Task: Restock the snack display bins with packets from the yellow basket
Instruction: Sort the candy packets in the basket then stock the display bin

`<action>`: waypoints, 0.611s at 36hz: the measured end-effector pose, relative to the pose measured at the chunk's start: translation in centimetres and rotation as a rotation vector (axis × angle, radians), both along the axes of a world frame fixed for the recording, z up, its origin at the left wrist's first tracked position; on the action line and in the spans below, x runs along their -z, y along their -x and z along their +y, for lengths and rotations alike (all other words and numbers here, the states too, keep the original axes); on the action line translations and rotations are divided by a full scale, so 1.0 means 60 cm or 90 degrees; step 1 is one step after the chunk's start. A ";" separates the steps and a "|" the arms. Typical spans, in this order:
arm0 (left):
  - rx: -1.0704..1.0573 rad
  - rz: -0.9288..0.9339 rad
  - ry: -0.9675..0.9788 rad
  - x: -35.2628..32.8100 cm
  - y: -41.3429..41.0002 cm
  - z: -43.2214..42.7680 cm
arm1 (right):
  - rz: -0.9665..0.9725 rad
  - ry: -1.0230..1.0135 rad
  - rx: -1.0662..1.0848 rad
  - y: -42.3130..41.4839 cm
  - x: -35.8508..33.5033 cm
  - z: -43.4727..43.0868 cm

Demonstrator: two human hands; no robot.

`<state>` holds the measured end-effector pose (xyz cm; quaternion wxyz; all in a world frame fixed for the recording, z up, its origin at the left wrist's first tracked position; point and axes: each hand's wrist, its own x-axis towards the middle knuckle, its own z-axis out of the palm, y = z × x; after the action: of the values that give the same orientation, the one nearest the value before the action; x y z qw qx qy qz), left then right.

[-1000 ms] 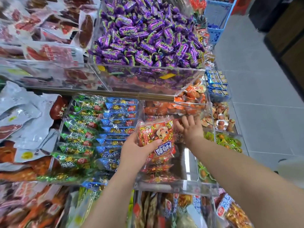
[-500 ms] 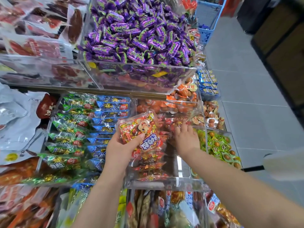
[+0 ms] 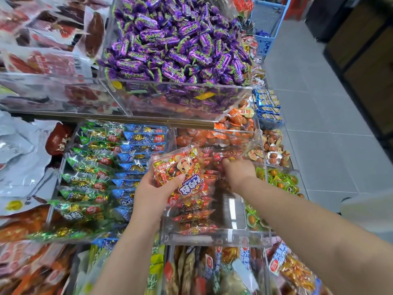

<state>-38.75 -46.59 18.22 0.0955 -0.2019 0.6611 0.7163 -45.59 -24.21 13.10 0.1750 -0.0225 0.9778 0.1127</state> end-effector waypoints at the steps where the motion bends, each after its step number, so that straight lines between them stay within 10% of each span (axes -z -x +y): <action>1: 0.000 -0.003 0.002 0.001 0.000 -0.001 | 0.033 -0.007 -0.076 0.006 -0.003 0.004; 8: 0.009 -0.009 0.032 0.003 -0.005 0.000 | 0.025 0.000 -0.161 0.034 -0.005 0.009; 17: 0.017 -0.009 0.027 0.008 -0.007 0.001 | 0.207 0.220 0.156 -0.038 0.026 0.005; 22: 0.032 -0.009 0.016 0.010 -0.004 0.003 | 0.164 0.566 0.511 -0.094 0.066 -0.013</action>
<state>-38.49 -46.42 17.63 0.1157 -0.1916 0.6744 0.7037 -39.96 -24.99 9.11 0.0581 0.2906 0.8767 -0.3791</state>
